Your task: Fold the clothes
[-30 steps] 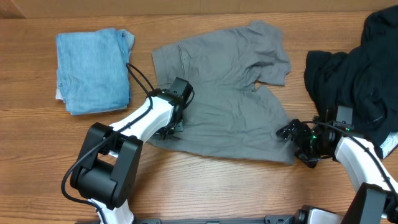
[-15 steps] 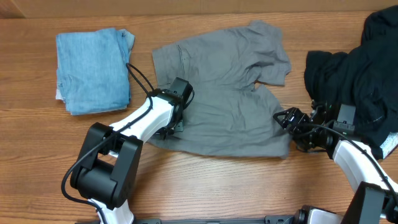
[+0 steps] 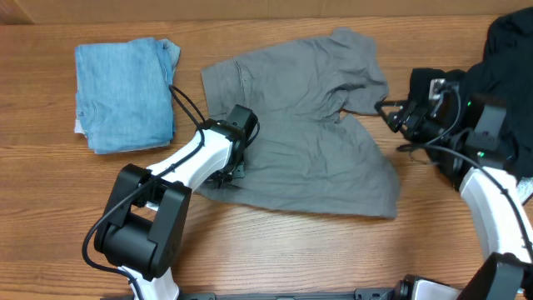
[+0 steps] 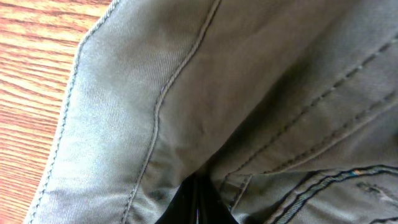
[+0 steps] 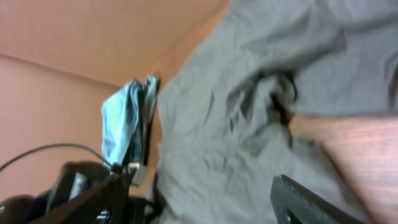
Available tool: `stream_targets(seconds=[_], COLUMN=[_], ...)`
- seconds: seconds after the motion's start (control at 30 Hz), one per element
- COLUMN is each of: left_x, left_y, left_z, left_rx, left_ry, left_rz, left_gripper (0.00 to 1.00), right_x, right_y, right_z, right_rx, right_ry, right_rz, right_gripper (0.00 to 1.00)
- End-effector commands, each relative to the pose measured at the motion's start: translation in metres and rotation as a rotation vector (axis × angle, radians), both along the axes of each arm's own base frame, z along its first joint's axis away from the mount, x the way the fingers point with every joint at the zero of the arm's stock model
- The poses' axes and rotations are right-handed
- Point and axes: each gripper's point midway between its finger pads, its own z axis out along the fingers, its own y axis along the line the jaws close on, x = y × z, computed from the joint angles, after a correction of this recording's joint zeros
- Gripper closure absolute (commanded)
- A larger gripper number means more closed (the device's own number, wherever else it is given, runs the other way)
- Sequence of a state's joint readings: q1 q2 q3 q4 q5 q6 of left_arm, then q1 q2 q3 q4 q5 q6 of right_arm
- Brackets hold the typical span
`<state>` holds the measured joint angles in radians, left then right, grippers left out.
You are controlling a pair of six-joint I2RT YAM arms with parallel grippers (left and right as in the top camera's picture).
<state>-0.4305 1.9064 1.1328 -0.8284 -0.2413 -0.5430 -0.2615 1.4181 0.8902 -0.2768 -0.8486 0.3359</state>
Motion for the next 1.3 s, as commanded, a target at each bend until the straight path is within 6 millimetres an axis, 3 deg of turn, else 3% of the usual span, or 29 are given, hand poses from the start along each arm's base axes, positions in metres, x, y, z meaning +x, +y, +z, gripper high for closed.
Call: stream_targets(seconds=[0.0,0.03,0.1,0.27,0.33,0.6,0.73,0.97,1.07,1.17,1.27], left_x=[-0.062,-0.062,-0.062,-0.062,-0.061,-0.061,-0.060,-0.060,-0.060,-0.060,-0.061], left_y=[0.017,0.016,0.016,0.016,0.016,0.016,0.015,0.015,0.015,0.016,0.016], left_z=[-0.044,-0.044,-0.044,-0.044,-0.044,-0.044,-0.045,-0.045,-0.045,-0.044,-0.044], left_rx=[0.033,0.033,0.033,0.032,0.031,0.031,0.028,0.028,0.028,0.029,0.031], left_ry=[0.255,0.255,0.255,0.254,0.251,0.251,0.245,0.245,0.245,0.248,0.251], left_rz=[-0.006,-0.006,-0.006,-0.006,-0.006,-0.007,-0.007,-0.007,-0.007,-0.006,-0.006], left_gripper=[0.96,0.96,0.96,0.96,0.96,0.96,0.96,0.96,0.96,0.96,0.96], right_x=[0.004,-0.009,-0.032,-0.088,-0.111,-0.142,-0.137,-0.119,-0.105,-0.077,-0.062], right_y=[-0.050,-0.066,-0.074,-0.078,-0.067,-0.046,-0.039,-0.007,-0.003,0.004,0.002], right_z=[0.005,-0.009,-0.028,-0.076,-0.107,-0.162,-0.172,-0.177,-0.167,-0.136,-0.121], right_rx=[-0.252,-0.306,-0.318,-0.256,-0.189,-0.139,-0.126,0.100,0.150,0.228,0.224], right_ry=[0.106,0.233,0.370,0.624,0.697,0.724,0.671,0.615,0.529,0.320,0.223], right_rz=[-0.224,-0.315,-0.354,-0.365,-0.344,-0.309,-0.243,-0.104,-0.067,0.016,0.040], right_gripper=[0.20,0.20,0.20,0.20,0.20,0.09,0.00,0.04,0.09,0.25,0.52])
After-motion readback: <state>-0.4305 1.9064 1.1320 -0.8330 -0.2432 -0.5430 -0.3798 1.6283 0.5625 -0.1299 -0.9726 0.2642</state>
